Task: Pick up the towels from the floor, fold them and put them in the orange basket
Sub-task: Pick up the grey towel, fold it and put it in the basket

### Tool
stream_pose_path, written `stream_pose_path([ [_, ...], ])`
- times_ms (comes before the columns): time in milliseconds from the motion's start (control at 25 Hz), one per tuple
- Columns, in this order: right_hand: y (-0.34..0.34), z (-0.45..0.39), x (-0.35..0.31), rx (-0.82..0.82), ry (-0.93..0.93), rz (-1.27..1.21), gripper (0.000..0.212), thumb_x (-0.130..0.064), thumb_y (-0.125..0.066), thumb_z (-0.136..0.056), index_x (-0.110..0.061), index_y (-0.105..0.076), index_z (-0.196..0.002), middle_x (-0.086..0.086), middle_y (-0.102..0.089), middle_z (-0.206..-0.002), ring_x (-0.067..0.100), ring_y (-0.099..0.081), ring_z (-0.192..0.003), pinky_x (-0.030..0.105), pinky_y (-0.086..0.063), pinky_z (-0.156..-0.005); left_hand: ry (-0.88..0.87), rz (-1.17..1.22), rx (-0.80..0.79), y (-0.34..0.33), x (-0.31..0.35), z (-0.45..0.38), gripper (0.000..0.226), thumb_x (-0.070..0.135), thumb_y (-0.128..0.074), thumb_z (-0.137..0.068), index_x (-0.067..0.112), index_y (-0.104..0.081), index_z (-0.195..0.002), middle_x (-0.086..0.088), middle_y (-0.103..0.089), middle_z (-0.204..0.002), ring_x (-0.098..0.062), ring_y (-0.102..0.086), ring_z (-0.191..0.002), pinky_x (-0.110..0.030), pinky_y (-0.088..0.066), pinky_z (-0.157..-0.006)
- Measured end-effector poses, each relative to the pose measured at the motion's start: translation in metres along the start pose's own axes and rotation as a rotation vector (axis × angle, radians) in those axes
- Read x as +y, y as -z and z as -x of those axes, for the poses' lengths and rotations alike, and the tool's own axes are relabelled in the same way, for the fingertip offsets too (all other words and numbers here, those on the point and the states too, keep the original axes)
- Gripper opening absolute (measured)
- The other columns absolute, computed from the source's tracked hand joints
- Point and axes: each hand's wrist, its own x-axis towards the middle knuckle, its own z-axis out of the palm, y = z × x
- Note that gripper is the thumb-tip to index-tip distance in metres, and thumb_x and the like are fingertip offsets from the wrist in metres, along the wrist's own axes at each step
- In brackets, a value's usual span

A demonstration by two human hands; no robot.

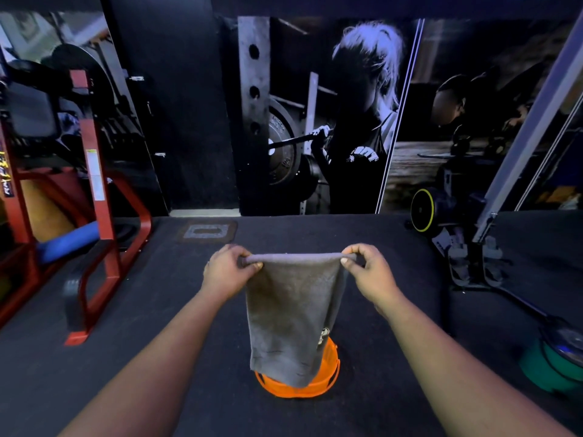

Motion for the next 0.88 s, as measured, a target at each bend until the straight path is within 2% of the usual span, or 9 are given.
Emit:
stream_pose_path([
  [80, 0.001, 0.001, -0.018, -0.016, -0.02, -0.46, 0.01, -0.006, -0.062, -0.098, -0.015, -0.062, -0.1, -0.003, -0.064, -0.094, 0.007, -0.058, -0.087, 0.03, -0.043, -0.084, 0.043, 0.526, -0.073, 0.005, 0.002, -0.001, 0.038, 0.043, -0.074, -0.085, 0.007, -0.065, -0.095, -0.004, -0.069, -0.091, -0.021, -0.065, -0.088, -0.045, -0.052, -0.082],
  [160, 0.006, 0.002, -0.029, 0.027, 0.006, -0.802, 0.016, -0.012, -0.065, -0.097, -0.014, -0.056, -0.11, -0.002, -0.061, -0.09, 0.014, -0.054, -0.087, 0.033, -0.044, -0.085, 0.01, 0.811, -0.067, 0.011, 0.019, 0.002, 0.038, 0.04, -0.07, -0.091, 0.003, -0.063, -0.099, -0.005, -0.069, -0.088, -0.018, -0.063, -0.084, -0.044, -0.05, -0.079],
  [240, 0.01, 0.01, -0.026, -0.049, -0.021, -0.711, 0.041, -0.016, -0.078, -0.087, -0.009, -0.057, -0.121, -0.006, -0.069, -0.1, 0.012, -0.065, -0.095, 0.029, -0.052, -0.092, -0.059, 0.91, -0.02, 0.018, 0.047, 0.004, 0.019, 0.03, -0.065, -0.099, 0.013, -0.065, -0.092, 0.002, -0.069, -0.085, -0.011, -0.062, -0.081, -0.035, -0.049, -0.076],
  [320, 0.001, 0.03, -0.018, -0.205, -0.099, -0.459, 0.044, -0.021, -0.09, -0.075, -0.01, -0.068, -0.112, 0.002, -0.076, -0.108, 0.012, -0.072, -0.098, 0.025, -0.058, -0.087, -0.06, 1.04, 0.024, 0.032, 0.073, -0.001, 0.015, 0.028, -0.063, -0.101, 0.016, -0.064, -0.092, -0.001, -0.07, -0.088, -0.014, -0.064, -0.084, -0.036, -0.052, -0.078],
  [440, -0.007, 0.031, -0.018, -0.166, -0.198, -0.692, 0.076, -0.048, -0.097, -0.052, -0.004, -0.069, -0.108, 0.012, -0.077, -0.105, 0.018, -0.074, -0.091, 0.031, -0.061, -0.079, 0.111, 1.344, -0.019, 0.046, 0.075, -0.006, 0.041, 0.046, -0.063, -0.096, 0.009, -0.064, -0.112, -0.011, -0.074, -0.109, -0.025, -0.07, -0.102, -0.044, -0.057, -0.092],
  [520, -0.007, 0.014, -0.029, -0.12, -0.259, -0.859, 0.068, -0.038, -0.091, -0.065, -0.001, -0.065, -0.116, 0.013, -0.077, -0.1, 0.021, -0.074, -0.088, 0.033, -0.062, -0.076, 0.225, 1.328, -0.266, 0.03, 0.048, 0.01, 0.073, 0.07, -0.057, -0.085, 0.014, -0.062, -0.131, -0.01, -0.071, -0.126, -0.026, -0.066, -0.118, -0.047, -0.052, -0.103],
  [600, -0.004, 0.0, -0.041, -0.182, -0.363, -0.843, 0.041, -0.021, -0.074, -0.087, 0.001, -0.064, -0.119, 0.018, -0.076, -0.103, 0.028, -0.074, -0.092, 0.037, -0.062, -0.076, 0.23, 1.248, -0.522, 0.0, 0.02, 0.044, 0.072, 0.066, -0.067, -0.079, 0.014, -0.066, -0.129, -0.011, -0.07, -0.127, -0.026, -0.066, -0.119, -0.043, -0.051, -0.102],
  [720, 0.003, -0.007, -0.033, -0.208, -0.506, -0.823, 0.042, -0.026, -0.07, -0.094, 0.001, -0.065, -0.125, 0.024, -0.073, -0.107, 0.039, -0.07, -0.101, 0.052, -0.057, -0.092, 0.222, 1.246, -0.426, -0.015, 0.02, 0.05, 0.028, 0.019, -0.076, -0.087, 0.006, -0.074, -0.112, -0.019, -0.073, -0.114, -0.028, -0.07, -0.103, -0.038, -0.059, -0.09],
  [880, 0.003, 0.025, -0.007, -0.419, -0.651, -0.657, 0.05, -0.033, -0.075, -0.083, 0.0, -0.069, -0.121, 0.023, -0.074, -0.108, 0.034, -0.072, -0.097, 0.047, -0.056, -0.091, 0.29, 1.217, -0.269, -0.01, 0.031, 0.03, 0.025, 0.013, -0.064, -0.098, -0.001, -0.068, -0.118, -0.018, -0.074, -0.113, -0.027, -0.071, -0.104, -0.039, -0.056, -0.096],
])
